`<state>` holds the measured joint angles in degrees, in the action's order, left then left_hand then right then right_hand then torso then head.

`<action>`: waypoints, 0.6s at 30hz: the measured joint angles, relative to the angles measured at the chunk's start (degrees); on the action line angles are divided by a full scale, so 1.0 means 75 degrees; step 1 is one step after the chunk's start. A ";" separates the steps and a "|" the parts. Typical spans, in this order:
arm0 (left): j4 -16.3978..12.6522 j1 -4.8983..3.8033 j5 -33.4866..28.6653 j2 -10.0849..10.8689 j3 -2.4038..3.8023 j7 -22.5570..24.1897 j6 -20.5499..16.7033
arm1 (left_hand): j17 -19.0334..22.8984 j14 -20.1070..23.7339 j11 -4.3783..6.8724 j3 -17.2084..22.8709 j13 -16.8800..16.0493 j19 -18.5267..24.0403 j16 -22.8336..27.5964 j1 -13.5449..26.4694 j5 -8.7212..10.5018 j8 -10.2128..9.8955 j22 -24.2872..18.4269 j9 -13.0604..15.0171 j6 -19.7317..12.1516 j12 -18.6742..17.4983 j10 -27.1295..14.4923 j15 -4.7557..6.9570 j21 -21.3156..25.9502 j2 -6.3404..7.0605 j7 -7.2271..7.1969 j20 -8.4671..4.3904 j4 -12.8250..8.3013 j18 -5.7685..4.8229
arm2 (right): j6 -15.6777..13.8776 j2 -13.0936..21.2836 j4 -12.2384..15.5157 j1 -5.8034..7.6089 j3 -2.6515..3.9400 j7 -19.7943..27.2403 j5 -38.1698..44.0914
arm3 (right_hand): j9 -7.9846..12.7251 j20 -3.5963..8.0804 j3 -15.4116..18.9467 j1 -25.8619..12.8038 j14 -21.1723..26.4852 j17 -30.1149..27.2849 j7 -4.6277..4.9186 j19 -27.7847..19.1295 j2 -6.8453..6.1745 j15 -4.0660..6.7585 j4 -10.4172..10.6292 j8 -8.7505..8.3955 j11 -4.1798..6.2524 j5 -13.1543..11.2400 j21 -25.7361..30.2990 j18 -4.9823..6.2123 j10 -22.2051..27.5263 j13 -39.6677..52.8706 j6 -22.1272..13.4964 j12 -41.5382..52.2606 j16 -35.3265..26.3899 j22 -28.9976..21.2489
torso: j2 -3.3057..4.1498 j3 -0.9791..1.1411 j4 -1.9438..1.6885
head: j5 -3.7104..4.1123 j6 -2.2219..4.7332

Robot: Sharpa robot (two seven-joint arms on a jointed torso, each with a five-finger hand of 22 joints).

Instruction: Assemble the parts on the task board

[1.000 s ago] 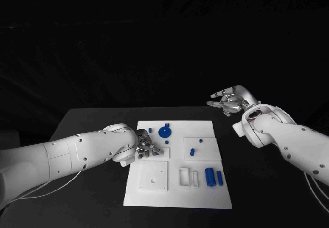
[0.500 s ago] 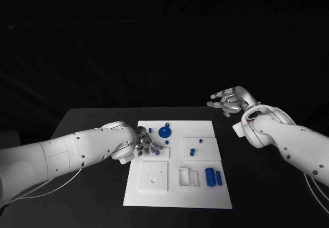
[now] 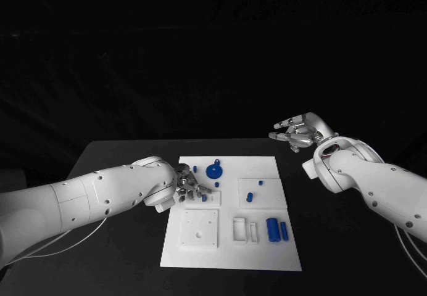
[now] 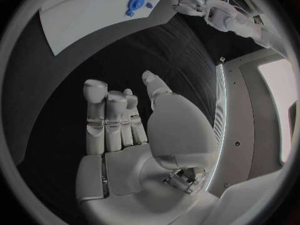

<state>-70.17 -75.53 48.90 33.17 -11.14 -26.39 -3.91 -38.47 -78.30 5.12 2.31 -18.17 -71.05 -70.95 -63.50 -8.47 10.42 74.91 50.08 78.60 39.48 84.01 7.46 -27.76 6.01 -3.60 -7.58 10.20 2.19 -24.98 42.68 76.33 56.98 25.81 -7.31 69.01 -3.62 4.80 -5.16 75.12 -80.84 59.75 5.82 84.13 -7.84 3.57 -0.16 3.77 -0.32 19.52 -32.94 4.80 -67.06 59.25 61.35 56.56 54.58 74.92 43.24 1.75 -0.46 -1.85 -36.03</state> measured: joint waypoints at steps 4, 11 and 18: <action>-0.0003 0.0000 -0.0014 0.0018 0.0002 0.0005 0.0000 | 0.0107 0.0037 0.0000 0.0000 0.0032 0.0000 0.0088 -0.0008 0.0054 -0.0024 0.0000 -0.0048 0.0000 -0.0083 0.0000 -0.0022 0.0055 -0.0008 0.0000 0.0000 0.0000 0.0000 | 0.0001 0.0003 -0.0001 -0.0010 0.0000 0.0000 -0.0002 | 0.0000 0.0000 0.0000 0.0000 0.0000 0.0000 0.0000 0.0000 0.0000 0.0000 0.0000 0.0000 0.0000 0.0000 0.0000 0.0000 0.0000 0.0000 0.0000 0.0000 0.0000 0.0000 | 0.0000 0.0000 -0.0003 | -0.0001 0.0001; -0.0183 0.0000 -0.0030 0.0197 0.0098 0.0033 -0.0003 | 0.0484 0.0178 -0.0037 0.0020 0.0097 -0.0001 0.0363 -0.0076 0.0072 -0.0498 0.0002 -0.0520 -0.0137 -0.0328 0.0002 -0.0041 0.0224 0.0061 0.0163 -0.0001 0.0022 -0.0120 | 0.0001 0.0028 -0.0001 -0.0023 0.0000 0.0000 -0.0008 | 0.0000 0.0000 0.0043 0.0000 0.0000 0.0000 0.0000 0.0000 0.0000 0.0000 0.0043 0.0000 0.0000 0.0000 -0.0001 0.0000 0.0000 0.0001 0.0000 0.0000 0.0000 -0.0001 | 0.0000 -0.0001 -0.0002 | 0.0002 0.0010; -0.0575 -0.0052 0.0015 0.0458 0.0180 0.0051 -0.0012 | 0.0673 0.0216 -0.0058 0.0018 0.0069 -0.0069 0.0452 -0.0148 0.0072 -0.0863 0.0005 -0.1662 -0.0274 -0.0562 0.0005 -0.0023 0.0408 0.0133 0.0299 -0.0069 0.0176 -0.0119 | 0.0000 0.0071 0.0007 -0.0034 0.0000 0.0001 -0.0023 | 0.0000 0.0000 0.0064 0.0000 0.0000 0.0000 0.0000 0.0000 0.0000 0.0000 0.0064 0.0000 0.0000 0.0039 -0.0001 0.0000 0.0000 0.0001 0.0000 0.0000 0.0000 -0.0001 | -0.0002 -0.0005 -0.0005 | 0.0021 -0.0007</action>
<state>-74.49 -75.92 49.01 36.60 -9.79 -26.00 -4.01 -33.42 -76.68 4.68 2.45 -17.65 -71.57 -67.56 -64.61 -7.93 3.95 74.94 37.61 76.55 35.27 84.04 7.29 -24.70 7.00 -1.36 -8.10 11.52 1.29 -24.98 43.22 76.38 56.73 25.81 -7.30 68.84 -3.63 4.80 -4.68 75.12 -80.84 59.75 5.82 84.13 -7.85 3.57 0.32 3.77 -0.32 19.82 -32.95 4.80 -67.07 59.26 61.35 56.56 54.58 74.91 43.23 1.71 -0.50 -1.70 -36.08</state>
